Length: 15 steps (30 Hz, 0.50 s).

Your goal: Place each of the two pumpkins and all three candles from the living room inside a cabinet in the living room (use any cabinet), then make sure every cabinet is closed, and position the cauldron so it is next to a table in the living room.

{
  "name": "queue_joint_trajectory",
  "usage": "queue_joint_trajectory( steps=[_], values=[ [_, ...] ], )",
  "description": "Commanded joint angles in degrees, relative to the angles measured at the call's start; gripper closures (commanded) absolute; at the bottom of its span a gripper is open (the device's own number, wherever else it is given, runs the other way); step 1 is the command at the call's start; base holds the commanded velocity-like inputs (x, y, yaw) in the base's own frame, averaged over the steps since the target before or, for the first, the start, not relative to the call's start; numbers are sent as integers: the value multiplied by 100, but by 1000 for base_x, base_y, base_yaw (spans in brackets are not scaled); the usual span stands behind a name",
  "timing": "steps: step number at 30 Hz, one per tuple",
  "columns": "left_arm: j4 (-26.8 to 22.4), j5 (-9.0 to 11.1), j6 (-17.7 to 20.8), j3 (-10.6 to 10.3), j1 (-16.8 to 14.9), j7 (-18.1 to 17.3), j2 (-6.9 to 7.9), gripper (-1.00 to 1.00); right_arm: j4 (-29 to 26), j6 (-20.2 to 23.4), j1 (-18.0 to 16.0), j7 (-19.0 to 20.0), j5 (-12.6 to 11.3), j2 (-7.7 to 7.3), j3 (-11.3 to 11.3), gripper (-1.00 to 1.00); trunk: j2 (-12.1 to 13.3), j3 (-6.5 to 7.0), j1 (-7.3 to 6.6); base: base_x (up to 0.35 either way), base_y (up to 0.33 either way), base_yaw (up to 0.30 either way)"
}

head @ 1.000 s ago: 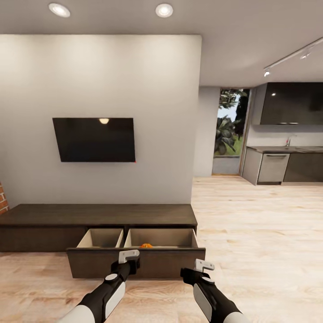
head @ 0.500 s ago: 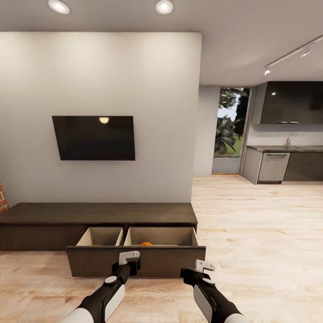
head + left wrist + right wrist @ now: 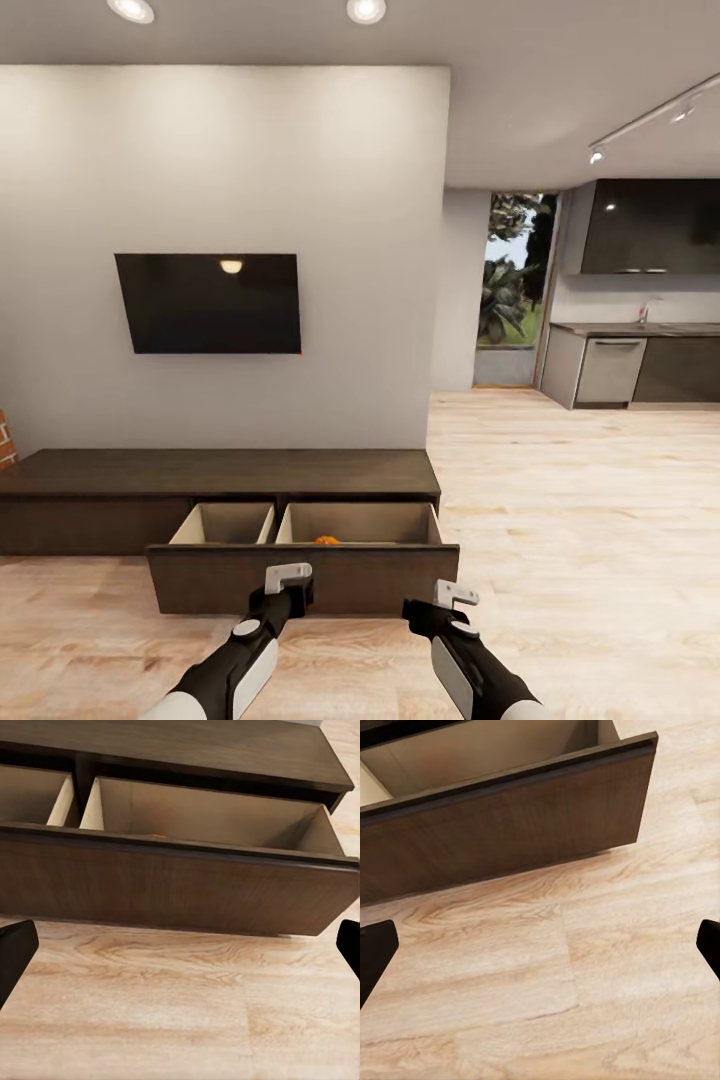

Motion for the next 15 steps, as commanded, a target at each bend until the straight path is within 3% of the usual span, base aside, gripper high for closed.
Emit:
queue_joint_trajectory(
  steps=[1, 15],
  values=[
    [1, 42, -53, -50, -4, 44, 4, -100, -10, 4, 3, -50, -42, -5, 48, -100, -46, -26, 23, 0, 0, 0],
    [5, 39, -157, -51, 0, 45, 4, -100, -7, -313, 79, -58, -38, -5, 48, -100, -608, -277, 330, 0, 0, 0]
  ],
)
